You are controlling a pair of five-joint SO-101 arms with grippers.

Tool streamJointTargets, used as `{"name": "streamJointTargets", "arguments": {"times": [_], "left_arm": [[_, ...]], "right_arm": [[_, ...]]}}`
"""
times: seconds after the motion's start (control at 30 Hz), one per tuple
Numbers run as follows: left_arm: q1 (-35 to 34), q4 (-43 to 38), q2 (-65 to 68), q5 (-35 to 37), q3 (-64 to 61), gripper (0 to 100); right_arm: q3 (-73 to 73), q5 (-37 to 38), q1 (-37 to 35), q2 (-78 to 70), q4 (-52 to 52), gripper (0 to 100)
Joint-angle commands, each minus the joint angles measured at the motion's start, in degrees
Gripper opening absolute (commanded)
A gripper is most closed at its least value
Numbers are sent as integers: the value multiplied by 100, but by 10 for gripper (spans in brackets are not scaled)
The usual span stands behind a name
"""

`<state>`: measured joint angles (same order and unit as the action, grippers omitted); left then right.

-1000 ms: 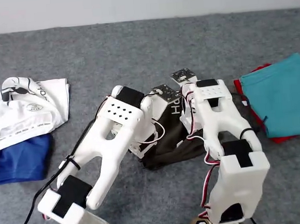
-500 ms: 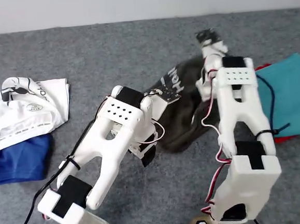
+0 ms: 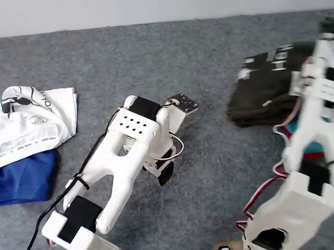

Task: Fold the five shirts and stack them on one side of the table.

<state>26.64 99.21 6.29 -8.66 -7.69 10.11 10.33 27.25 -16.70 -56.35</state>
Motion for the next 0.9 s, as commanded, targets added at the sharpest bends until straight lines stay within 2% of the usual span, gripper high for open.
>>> {"name": "streamJointTargets", "arguments": {"times": [0.0, 0.13, 0.27, 0.4, 0.5, 0.7, 0.87], "left_arm": [[0, 149, -264, 70, 22, 200], [0, 149, -264, 79, 22, 200], [0, 149, -264, 79, 22, 200], [35, 149, -264, 79, 22, 200], [35, 149, -264, 79, 13, 200], [35, 149, -255, 79, 13, 200], [35, 149, -255, 79, -84, 200]], "right_arm": [[264, -308, 567, 409, -40, 10], [-53, -835, 1024, 391, -567, 10], [-633, -1178, 1314, 277, -611, 10], [-914, -1864, 1481, 163, -646, 10], [-809, -2409, 1516, 198, -971, 10], [-35, -2796, 1525, 224, -1982, 10], [-88, -3077, 1525, 66, -2079, 10]]}}
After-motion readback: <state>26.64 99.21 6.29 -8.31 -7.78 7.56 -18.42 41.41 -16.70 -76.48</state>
